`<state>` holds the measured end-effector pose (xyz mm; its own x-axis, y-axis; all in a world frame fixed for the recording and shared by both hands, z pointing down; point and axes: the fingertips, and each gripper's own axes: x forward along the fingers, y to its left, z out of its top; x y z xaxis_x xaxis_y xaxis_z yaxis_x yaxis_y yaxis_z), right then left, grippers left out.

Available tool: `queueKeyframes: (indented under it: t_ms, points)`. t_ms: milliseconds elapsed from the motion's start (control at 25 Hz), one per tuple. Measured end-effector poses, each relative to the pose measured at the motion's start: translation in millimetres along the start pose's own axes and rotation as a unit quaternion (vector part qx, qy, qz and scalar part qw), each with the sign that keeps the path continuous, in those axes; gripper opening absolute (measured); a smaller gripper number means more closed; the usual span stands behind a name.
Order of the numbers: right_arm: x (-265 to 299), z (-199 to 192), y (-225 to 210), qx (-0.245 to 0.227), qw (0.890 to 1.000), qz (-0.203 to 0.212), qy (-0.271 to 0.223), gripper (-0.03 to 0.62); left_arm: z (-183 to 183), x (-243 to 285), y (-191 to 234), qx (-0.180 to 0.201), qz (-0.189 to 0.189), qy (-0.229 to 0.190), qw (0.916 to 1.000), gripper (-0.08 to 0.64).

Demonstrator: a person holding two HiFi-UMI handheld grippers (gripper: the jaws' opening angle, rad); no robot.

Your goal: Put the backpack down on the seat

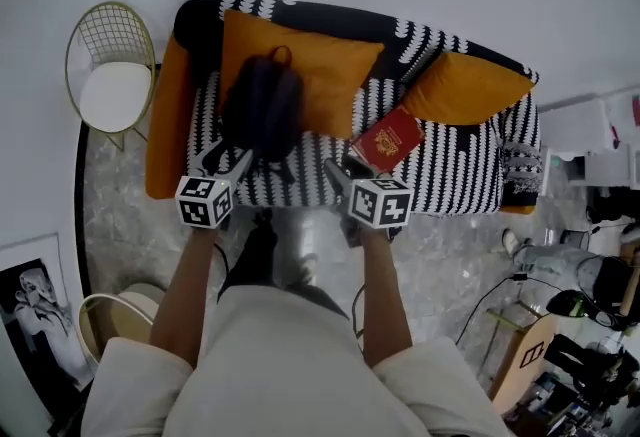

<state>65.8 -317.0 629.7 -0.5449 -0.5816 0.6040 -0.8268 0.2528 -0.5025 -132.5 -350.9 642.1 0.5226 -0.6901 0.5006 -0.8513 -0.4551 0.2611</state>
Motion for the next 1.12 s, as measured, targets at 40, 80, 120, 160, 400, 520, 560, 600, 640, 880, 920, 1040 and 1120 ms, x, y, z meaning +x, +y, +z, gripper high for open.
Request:
queueKeyframes:
  t_ms: [40, 80, 120, 160, 400, 520, 560, 600, 640, 880, 920, 1040, 1120]
  points:
    - [-7.7, -1.9, 4.7, -0.007, 1.000, 0.000, 0.003, 0.184, 3.9, -9.9, -3.9, -0.004, 0.002, -0.010, 0.9999, 0.245]
    - [-15.4, -3.6, 9.9, -0.014, 1.000, 0.000, 0.003, 0.183, 7.8, -20.2, -7.9, -0.008, 0.004, -0.019, 0.9998, 0.241]
    - [-23.3, -5.2, 15.1, -0.020, 1.000, 0.000, 0.002, 0.181, 11.6, -30.8, -12.3, -0.009, 0.006, -0.028, 0.9996, 0.241]
    - [-31.2, -6.4, 19.9, -0.024, 1.000, -0.001, -0.001, 0.179, 15.7, -41.4, -17.4, -0.006, 0.006, -0.036, 0.9993, 0.241]
    - [-79.9, -3.2, 43.9, -0.064, 0.998, 0.001, -0.020, 0.167, 46.3, -103.6, -59.3, -0.001, -0.002, -0.093, 0.9957, 0.222]
    - [-110.8, 3.7, 58.4, -0.091, 0.995, 0.000, -0.043, 0.155, 56.9, -134.3, -82.3, 0.028, 0.011, -0.111, 0.9934, 0.222]
    - [-121.5, 6.6, 64.2, -0.100, 0.994, 0.002, -0.053, 0.150, 60.2, -144.1, -91.1, 0.043, 0.017, -0.117, 0.9921, 0.222]
    - [-131.9, 9.2, 70.7, -0.110, 0.992, 0.005, -0.063, 0.147, 63.7, -153.7, -100.1, 0.058, 0.022, -0.123, 0.9904, 0.221]
    - [-142.0, 11.4, 77.6, -0.120, 0.990, 0.008, -0.073, 0.143, 67.4, -163.1, -109.0, 0.072, 0.027, -0.130, 0.9885, 0.214]
    - [-197.3, 18.5, 117.4, -0.186, 0.976, 0.029, -0.110, 0.108, 94.9, -212.2, -159.9, 0.122, 0.008, -0.162, 0.9792, 0.141]
    - [-206.1, 20.8, 123.4, -0.196, 0.973, 0.030, -0.118, 0.100, 100.5, -221.1, -166.4, 0.127, 0.007, -0.170, 0.9772, 0.134]
    - [-233.0, 30.2, 142.3, -0.226, 0.963, 0.030, -0.145, 0.083, 118.5, -250.2, -183.1, 0.146, 0.011, -0.196, 0.9696, 0.102]
    - [-252.5, 38.3, 154.0, -0.244, 0.955, 0.028, -0.167, 0.069, 131.9, -269.1, -193.3, 0.156, 0.019, -0.214, 0.9640, 0.061]
